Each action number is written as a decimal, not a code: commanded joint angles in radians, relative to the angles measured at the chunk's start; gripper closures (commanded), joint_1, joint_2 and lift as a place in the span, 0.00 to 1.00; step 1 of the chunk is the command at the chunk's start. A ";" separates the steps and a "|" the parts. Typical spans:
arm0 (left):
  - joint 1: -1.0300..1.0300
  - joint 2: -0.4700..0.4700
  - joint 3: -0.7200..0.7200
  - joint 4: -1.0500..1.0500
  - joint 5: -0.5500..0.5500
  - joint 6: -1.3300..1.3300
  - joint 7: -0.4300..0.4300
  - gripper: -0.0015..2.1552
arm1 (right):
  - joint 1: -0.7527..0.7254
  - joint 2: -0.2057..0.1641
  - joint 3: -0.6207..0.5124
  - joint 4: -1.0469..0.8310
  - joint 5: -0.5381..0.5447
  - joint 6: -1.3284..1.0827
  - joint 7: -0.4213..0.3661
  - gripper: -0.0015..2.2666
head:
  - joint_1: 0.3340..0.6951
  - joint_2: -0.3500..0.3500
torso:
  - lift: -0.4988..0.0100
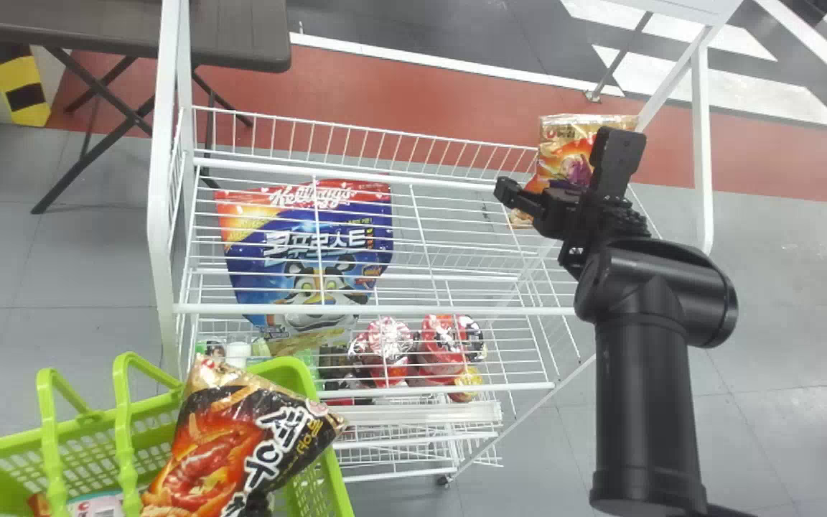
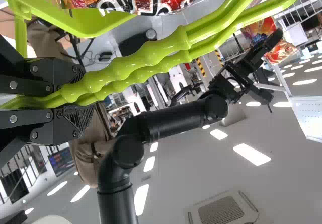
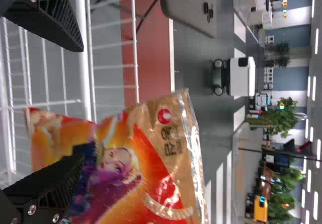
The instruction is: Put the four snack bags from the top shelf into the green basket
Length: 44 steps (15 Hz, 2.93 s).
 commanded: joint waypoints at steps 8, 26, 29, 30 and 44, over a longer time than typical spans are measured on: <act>-0.024 0.004 0.003 0.022 0.003 0.000 -0.010 1.00 | -0.065 -0.041 -0.017 0.170 0.090 -0.056 -0.062 0.93 | 1.00 0.00 | 0.98; -0.013 0.002 0.016 0.029 0.004 0.003 -0.010 1.00 | 0.567 0.091 0.021 -1.033 -0.462 0.579 0.029 0.99 | 1.00 0.00 | 0.98; -0.007 -0.002 0.028 0.029 0.006 0.000 -0.010 1.00 | 0.625 0.105 0.025 -1.174 -0.643 0.901 0.060 0.99 | 1.00 0.01 | 0.98; -0.006 -0.002 0.030 0.028 0.006 0.000 -0.010 1.00 | 0.630 0.105 0.021 -1.211 -0.707 1.036 0.061 0.99 | 1.00 0.11 | 0.98; -0.010 -0.005 0.031 0.031 0.006 -0.064 -0.010 1.00 | 0.659 0.104 0.025 -1.341 -1.016 1.054 0.052 0.99 | 1.00 0.50 | 0.98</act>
